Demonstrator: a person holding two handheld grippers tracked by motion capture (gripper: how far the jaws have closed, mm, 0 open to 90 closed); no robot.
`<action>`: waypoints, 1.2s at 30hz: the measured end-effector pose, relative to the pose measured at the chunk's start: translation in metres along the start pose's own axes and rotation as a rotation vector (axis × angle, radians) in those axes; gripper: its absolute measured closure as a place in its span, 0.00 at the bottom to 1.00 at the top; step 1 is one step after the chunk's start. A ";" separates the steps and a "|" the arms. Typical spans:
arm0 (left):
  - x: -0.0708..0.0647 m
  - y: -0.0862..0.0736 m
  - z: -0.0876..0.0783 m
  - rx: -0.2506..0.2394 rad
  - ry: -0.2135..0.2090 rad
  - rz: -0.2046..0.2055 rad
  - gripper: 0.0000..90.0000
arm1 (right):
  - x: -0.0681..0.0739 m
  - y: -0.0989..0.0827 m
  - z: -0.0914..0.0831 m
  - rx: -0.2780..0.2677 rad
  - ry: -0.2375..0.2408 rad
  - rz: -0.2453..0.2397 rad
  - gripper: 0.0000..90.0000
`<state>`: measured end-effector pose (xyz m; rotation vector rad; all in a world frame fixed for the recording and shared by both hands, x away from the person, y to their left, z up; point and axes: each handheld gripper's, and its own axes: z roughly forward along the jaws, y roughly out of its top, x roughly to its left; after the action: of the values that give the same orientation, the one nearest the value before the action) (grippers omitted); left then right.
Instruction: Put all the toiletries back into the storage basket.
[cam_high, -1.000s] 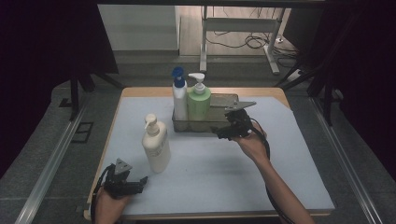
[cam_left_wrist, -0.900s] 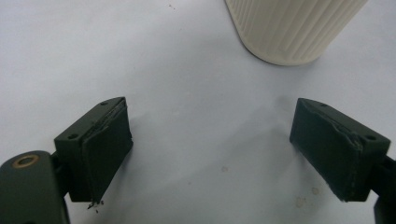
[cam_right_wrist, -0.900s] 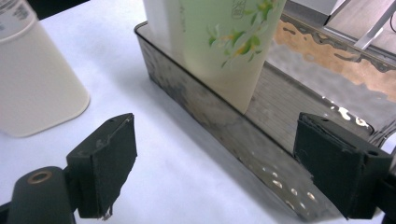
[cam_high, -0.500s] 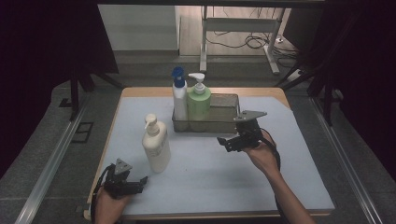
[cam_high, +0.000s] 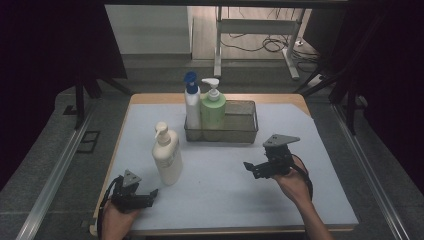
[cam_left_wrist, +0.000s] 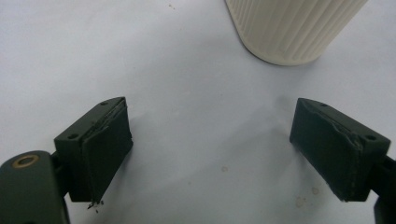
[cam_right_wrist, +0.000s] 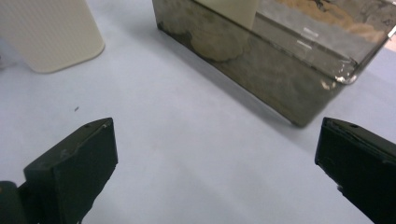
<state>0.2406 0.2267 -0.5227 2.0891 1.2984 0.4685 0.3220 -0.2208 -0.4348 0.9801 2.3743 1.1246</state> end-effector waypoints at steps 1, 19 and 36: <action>0.000 0.000 0.000 0.000 0.000 0.000 0.14 | 0.000 -0.003 -0.001 0.001 -0.003 -0.002 0.00; 0.000 0.001 0.000 0.000 -0.001 -0.006 0.14 | -0.001 -0.069 -0.003 0.008 -0.027 0.073 0.00; 0.001 0.005 -0.005 -0.024 -0.038 -0.016 0.37 | -0.003 -0.100 0.016 0.121 -0.062 0.077 0.00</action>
<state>0.2413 0.2281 -0.5155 2.0564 1.2811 0.4331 0.2885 -0.2590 -0.5221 1.1384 2.3963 0.9712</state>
